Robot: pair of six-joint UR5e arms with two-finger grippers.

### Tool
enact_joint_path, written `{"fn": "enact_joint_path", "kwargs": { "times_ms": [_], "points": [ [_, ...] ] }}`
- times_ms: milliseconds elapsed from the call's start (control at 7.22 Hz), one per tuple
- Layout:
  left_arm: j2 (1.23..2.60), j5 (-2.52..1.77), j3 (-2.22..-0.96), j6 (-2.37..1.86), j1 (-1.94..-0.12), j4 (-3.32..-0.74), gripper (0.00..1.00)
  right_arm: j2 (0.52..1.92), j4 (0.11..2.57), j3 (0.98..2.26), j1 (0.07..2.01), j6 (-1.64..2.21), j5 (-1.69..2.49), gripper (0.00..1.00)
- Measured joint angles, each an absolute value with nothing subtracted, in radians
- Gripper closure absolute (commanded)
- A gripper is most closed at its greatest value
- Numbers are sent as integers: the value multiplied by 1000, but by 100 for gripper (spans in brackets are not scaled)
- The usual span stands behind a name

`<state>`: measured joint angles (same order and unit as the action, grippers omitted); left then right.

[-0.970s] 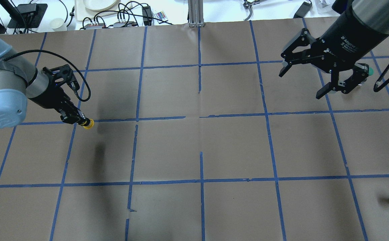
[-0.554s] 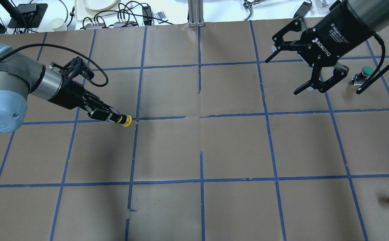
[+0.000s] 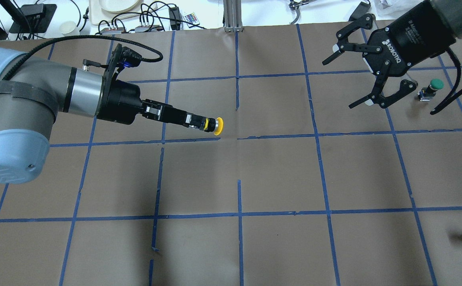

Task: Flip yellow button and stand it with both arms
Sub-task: 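Lift the button with the left gripper toward the center while the right gripper approaches, then bring the open right gripper to the yellow cap held by the left gripper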

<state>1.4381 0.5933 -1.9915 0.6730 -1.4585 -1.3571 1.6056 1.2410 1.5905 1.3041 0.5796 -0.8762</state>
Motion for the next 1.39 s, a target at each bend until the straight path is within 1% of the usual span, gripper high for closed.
{"fn": "enact_joint_path", "kwargs": {
  "times_ms": [416, 693, 970, 1386],
  "points": [
    [1383, 392, -1993, 425, -1536, -1344, 95, 1576, 1058, 1591, 1259, 583, -733, 0],
    [1392, 259, -1993, 297, -1549, -1335, 96, 1574, 979, 1591, 1253, 630, -656, 0],
    [1405, 162, -1991, 258, -1551, -1332, 97, 1580, 895, 1594, 1254, 659, -594, 0],
    [1457, 130, -1983, 247, -1549, -1301, 98, 1587, 751, 1601, 1261, 646, -473, 0]
  ]
}}
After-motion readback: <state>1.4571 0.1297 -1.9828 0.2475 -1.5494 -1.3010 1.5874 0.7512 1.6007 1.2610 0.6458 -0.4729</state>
